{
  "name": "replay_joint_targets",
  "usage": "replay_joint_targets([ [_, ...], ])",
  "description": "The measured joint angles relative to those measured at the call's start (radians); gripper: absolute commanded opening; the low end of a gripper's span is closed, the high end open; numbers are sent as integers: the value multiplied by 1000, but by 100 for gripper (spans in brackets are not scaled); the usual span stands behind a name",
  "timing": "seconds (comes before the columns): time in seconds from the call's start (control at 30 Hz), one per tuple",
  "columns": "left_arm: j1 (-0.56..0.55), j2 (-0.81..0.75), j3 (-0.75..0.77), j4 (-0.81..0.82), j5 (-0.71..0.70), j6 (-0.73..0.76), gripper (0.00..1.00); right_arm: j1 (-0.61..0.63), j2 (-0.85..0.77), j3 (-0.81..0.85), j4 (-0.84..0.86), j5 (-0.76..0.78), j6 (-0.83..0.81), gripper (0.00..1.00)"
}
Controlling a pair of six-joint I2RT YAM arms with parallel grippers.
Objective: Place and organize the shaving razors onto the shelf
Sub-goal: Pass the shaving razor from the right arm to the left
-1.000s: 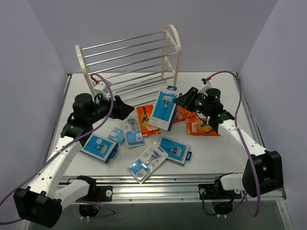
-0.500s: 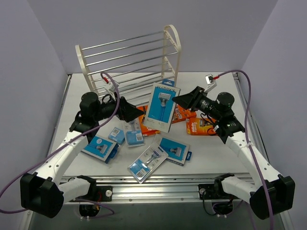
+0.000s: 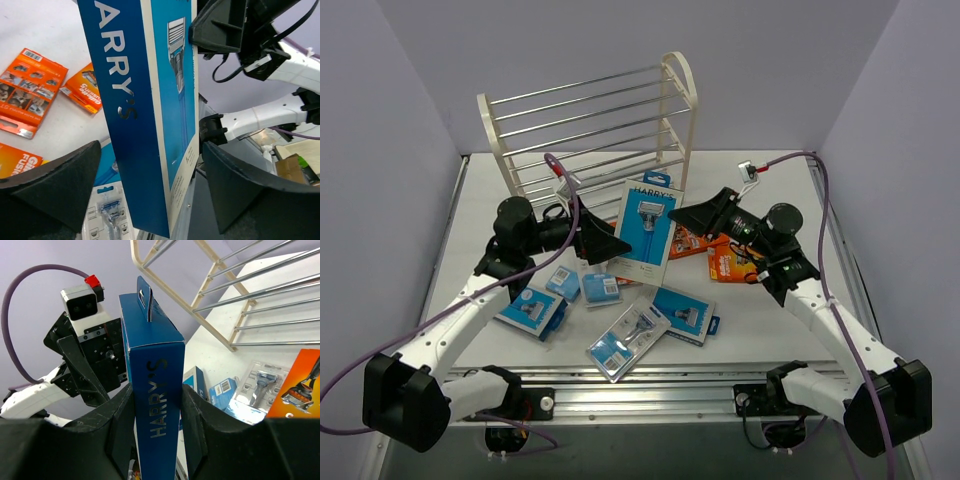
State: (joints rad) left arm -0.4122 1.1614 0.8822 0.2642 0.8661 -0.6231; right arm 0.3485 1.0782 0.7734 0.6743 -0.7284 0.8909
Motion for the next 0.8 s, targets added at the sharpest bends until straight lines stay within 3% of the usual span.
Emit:
replay_joint_targets([
  [0.03, -1, 2, -1, 8, 7, -9, 83, 0, 1, -7, 19, -3, 10, 0],
  [0.07, -2, 5, -2, 18, 14, -21, 72, 0, 3, -13, 34, -6, 19, 0],
  [0.27, 1, 44, -13, 130, 76, -118, 41, 0, 17, -27, 100, -26, 50, 0],
  [0.3, 2, 52, -16, 151, 84, -137, 32, 0, 17, -29, 108, -29, 50, 0],
  [0.43, 6, 76, -20, 195, 108, -187, 23, -1, 17, -35, 114, -29, 42, 0],
  [0.53, 9, 77, -20, 192, 117, -186, 19, -1, 13, -34, 94, -29, 24, 22],
  [0.57, 9, 77, -20, 180, 118, -179, 18, -1, 10, -31, 76, -29, 14, 39],
  [0.63, 9, 76, -12, 130, 129, -148, 17, -1, 5, -14, 19, -27, -21, 57],
  [0.8, 2, 65, 48, -43, 166, -29, 16, -34, -2, 37, -137, -43, -123, 70],
])
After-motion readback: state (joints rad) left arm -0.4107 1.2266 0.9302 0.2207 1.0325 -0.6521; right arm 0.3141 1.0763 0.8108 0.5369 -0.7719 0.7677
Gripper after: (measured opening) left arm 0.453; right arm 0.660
